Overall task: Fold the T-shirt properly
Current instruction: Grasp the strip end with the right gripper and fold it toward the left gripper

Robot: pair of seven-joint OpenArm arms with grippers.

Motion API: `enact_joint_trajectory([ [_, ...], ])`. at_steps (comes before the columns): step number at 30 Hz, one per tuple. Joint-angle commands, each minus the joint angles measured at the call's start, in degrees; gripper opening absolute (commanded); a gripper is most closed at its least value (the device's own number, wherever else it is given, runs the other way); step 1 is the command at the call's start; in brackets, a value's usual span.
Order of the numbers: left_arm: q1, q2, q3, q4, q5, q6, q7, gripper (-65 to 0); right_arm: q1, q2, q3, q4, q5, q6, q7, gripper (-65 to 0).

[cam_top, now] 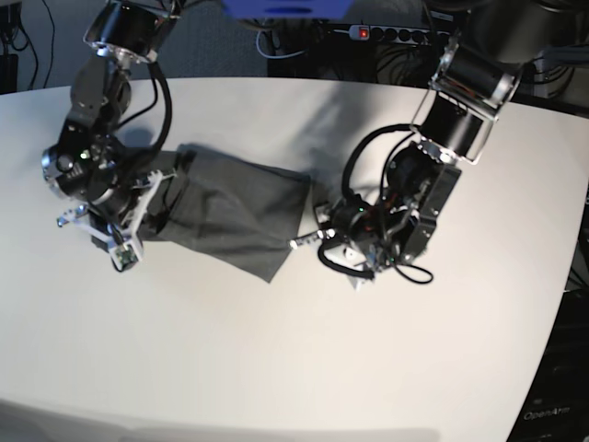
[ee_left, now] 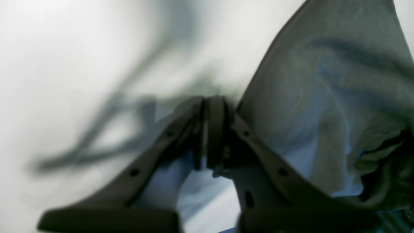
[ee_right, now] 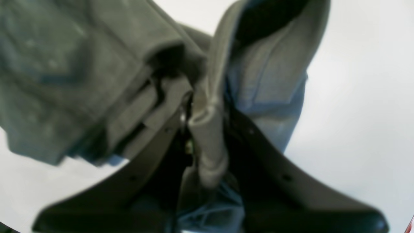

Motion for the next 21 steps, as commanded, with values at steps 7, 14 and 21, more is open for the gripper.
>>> enact_joint_trajectory([
  [7, -0.30, -0.06, 0.21, 0.20, 0.96, 0.56, 0.67, -62.3, 6.97, 0.00, -2.45, 0.74, 0.64, -0.03, -8.03, -64.3],
  [14, -0.30, 0.03, 0.21, 0.20, 0.96, 0.56, 0.67, -62.3, 8.99, -1.49, -2.45, 0.65, 0.64, -0.03, -10.67, -64.3],
  [21, -0.30, 0.38, 0.21, 0.20, 0.96, 0.56, 0.58, -62.3, 9.43, -3.34, -2.45, 0.65, 0.91, -0.03, -13.21, -64.3],
])
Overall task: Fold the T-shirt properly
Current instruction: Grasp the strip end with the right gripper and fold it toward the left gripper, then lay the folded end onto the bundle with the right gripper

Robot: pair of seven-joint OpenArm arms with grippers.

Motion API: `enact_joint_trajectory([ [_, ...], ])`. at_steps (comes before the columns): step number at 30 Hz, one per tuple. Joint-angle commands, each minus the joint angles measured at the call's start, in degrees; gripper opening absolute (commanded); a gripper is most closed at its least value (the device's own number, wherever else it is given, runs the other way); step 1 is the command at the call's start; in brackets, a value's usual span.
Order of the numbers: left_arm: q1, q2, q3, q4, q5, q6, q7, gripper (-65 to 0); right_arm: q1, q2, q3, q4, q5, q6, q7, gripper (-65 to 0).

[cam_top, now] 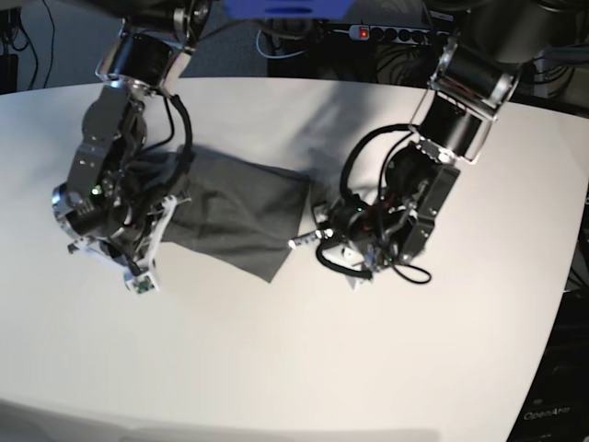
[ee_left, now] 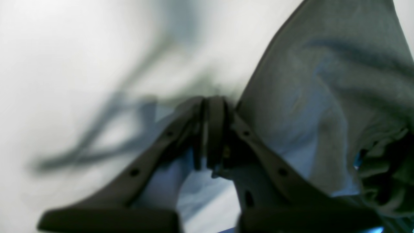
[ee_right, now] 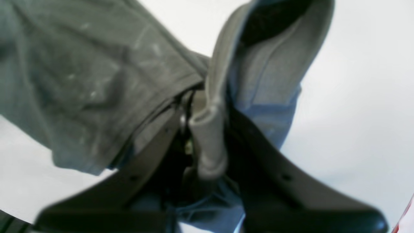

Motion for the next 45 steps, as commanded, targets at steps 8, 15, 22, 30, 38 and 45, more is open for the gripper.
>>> enact_joint_trajectory([
  [8, -0.33, -0.08, 0.16, 0.20, 0.81, 0.45, 0.56, -62.3, 1.02, -1.51, -3.89, 1.27, 0.67, -0.01, -1.18, -64.3],
  [15, -0.41, -0.35, 0.16, 0.20, 0.81, 0.45, 0.56, -62.3, 1.28, -2.48, -8.20, 1.18, 0.32, -0.01, -1.09, -64.3],
  [22, -0.50, -0.52, 0.16, 0.20, 0.81, 0.45, 0.65, -62.3, 1.54, -4.05, -12.51, 1.00, 0.84, -0.01, -0.65, -64.3],
  [30, -0.41, -1.49, -0.01, 2.57, 0.28, 0.45, 1.17, -62.3, 3.13, -4.05, -15.59, 0.91, 3.04, -0.01, -1.01, -64.1],
  [38, -0.33, -2.63, -0.10, 3.36, 0.19, 0.45, 1.17, -62.3, 6.73, -4.05, -19.10, 0.83, 2.95, -0.01, -3.29, -64.0],
  [45, -0.33, -2.81, -0.10, 3.36, 0.19, 0.45, 1.17, -62.4, 8.93, -1.16, -19.54, 0.83, 2.95, -0.01, -3.51, -64.0],
])
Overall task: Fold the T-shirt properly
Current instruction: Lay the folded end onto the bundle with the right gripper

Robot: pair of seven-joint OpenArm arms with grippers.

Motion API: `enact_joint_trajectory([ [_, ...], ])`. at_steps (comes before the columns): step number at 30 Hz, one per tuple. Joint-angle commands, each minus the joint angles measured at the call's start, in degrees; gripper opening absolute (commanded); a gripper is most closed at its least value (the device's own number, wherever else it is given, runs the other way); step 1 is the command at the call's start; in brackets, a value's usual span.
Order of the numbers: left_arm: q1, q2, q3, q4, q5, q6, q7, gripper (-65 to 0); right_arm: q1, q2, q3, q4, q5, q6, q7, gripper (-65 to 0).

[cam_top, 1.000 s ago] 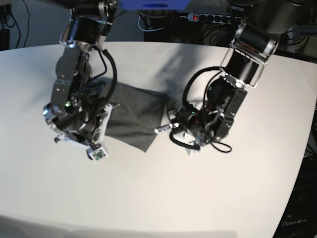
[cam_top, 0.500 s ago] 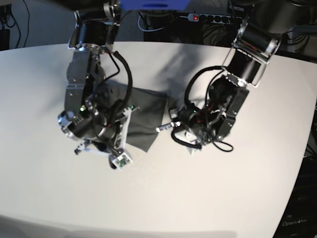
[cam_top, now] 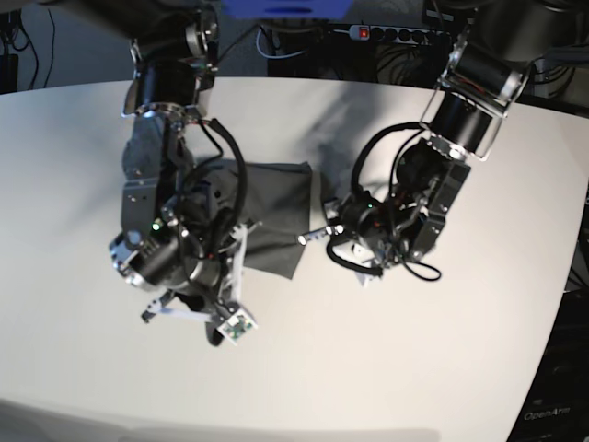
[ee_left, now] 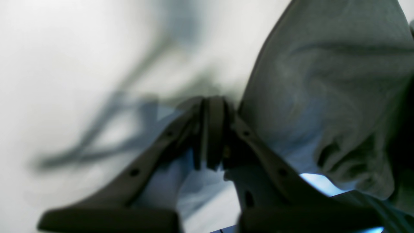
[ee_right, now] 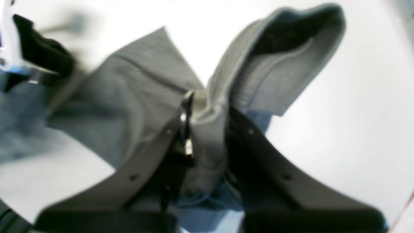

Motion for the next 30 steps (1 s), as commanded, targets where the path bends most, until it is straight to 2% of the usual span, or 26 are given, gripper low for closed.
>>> enact_joint_trajectory([
  [1, -0.98, -0.21, -0.10, 0.56, 0.48, 0.30, 0.06, -62.4, 1.08, 0.88, 0.11, 0.83, 0.26, -0.01, 0.25, -64.1],
  [8, -0.98, -0.21, -0.10, 0.48, 0.48, 0.30, 0.06, -62.4, -0.94, 2.64, 0.11, 1.00, 0.26, -0.01, 0.25, -64.3],
  [11, -0.98, -0.21, -0.10, 0.48, 0.48, 0.30, 0.06, -62.4, -1.56, 2.11, 0.20, 1.27, 0.26, -0.01, 0.25, -64.3],
  [21, -1.07, -0.21, -0.10, 0.48, 0.57, 0.30, 0.06, -62.4, -2.17, -2.73, -1.39, 1.18, 0.26, -0.01, 0.25, -64.3],
  [30, -1.07, -0.29, -0.10, 0.74, 0.48, 0.30, 0.15, -62.4, -3.14, -2.80, -4.38, 1.00, 0.35, -0.01, 0.25, -64.3],
])
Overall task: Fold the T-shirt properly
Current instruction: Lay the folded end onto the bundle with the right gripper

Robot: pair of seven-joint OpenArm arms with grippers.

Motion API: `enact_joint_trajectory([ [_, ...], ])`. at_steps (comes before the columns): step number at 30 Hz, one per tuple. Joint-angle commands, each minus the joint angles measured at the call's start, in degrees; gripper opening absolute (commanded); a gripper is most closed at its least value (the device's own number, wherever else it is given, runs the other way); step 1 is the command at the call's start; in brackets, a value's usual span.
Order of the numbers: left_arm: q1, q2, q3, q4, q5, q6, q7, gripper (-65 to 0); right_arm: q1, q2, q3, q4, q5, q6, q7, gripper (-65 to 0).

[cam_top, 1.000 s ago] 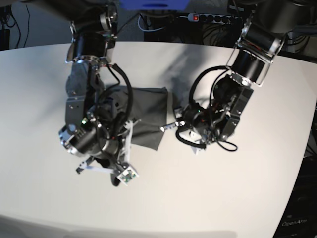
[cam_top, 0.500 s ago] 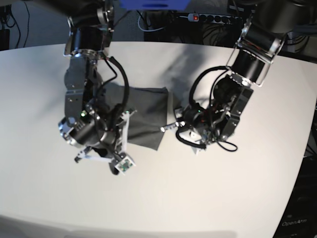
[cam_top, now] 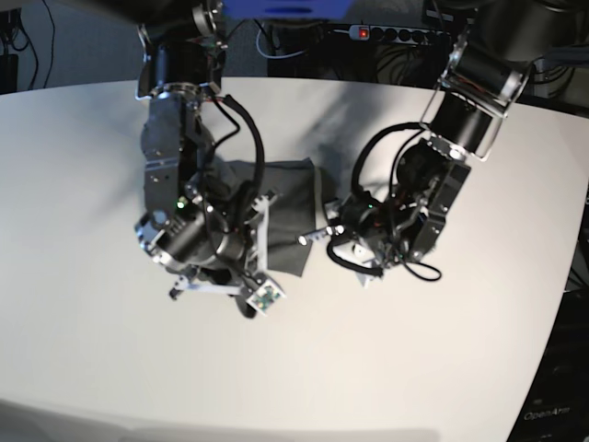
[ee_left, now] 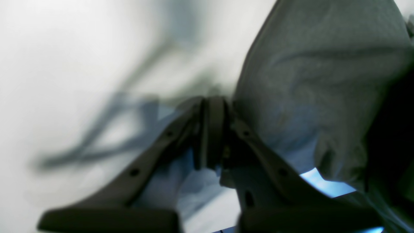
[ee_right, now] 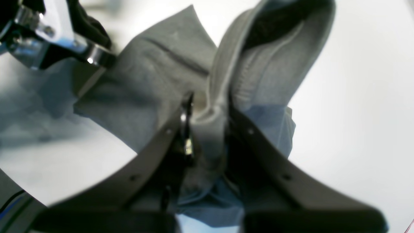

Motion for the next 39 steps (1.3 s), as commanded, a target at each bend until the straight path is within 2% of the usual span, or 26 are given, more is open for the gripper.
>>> enact_joint_trajectory([
  [1, -1.03, -0.27, -0.10, 0.74, 0.41, 0.30, 0.17, -62.4, 1.23, -0.42, -0.09, 0.78, 0.44, -0.01, 0.73, -64.3],
  [3, -1.03, -0.27, -0.10, 0.83, 0.41, 0.30, 0.17, -62.4, 0.62, -0.42, -0.18, 0.78, 0.88, -0.01, 0.73, -64.3],
  [6, -1.03, -0.27, -0.19, 0.92, 0.41, 0.30, 0.17, -62.4, 0.00, -0.42, 0.00, -0.01, 6.15, -0.01, 0.73, -64.0],
  [9, -1.03, -0.27, -0.28, 1.36, -0.03, 0.30, 0.17, -62.4, -0.26, -0.42, 0.00, -2.03, 8.53, -0.01, 0.73, -64.1],
  [11, -1.03, -0.36, -0.28, 2.85, -1.61, 0.39, 0.17, -62.4, -1.14, -0.42, 0.00, -3.26, 8.53, -0.01, 0.73, -64.3],
  [17, -1.03, -4.58, -0.28, 5.22, -7.85, 0.91, 0.17, -62.4, -2.20, -0.42, -0.44, -5.99, 8.53, -0.01, 0.73, -63.8],
  [21, -0.94, -5.46, -0.28, 5.22, -9.17, 0.91, 0.17, -62.4, -1.67, -0.42, -0.44, -8.18, 8.62, -0.01, 1.92, -63.8],
  [25, -0.32, -5.81, -0.19, 5.22, -9.34, 0.91, 0.17, -62.4, -0.09, -0.42, -0.71, -10.91, 8.97, -0.01, 3.67, -63.7],
  [30, 1.26, -6.25, -0.19, 7.86, -9.17, 0.91, 0.17, -62.4, 3.87, -0.42, -0.79, -14.25, 13.63, -0.01, 4.11, -63.7],
  [35, 1.79, -7.39, -0.19, 9.88, -9.17, 1.00, 0.17, -62.4, 7.30, -0.42, -0.88, -18.12, 15.03, -0.01, 4.20, -63.7],
  [39, 2.93, -8.27, -0.28, 9.88, -9.17, 1.00, 0.17, -62.4, 8.79, -0.42, -0.88, -22.43, 16.79, -0.01, 7.01, -63.5],
])
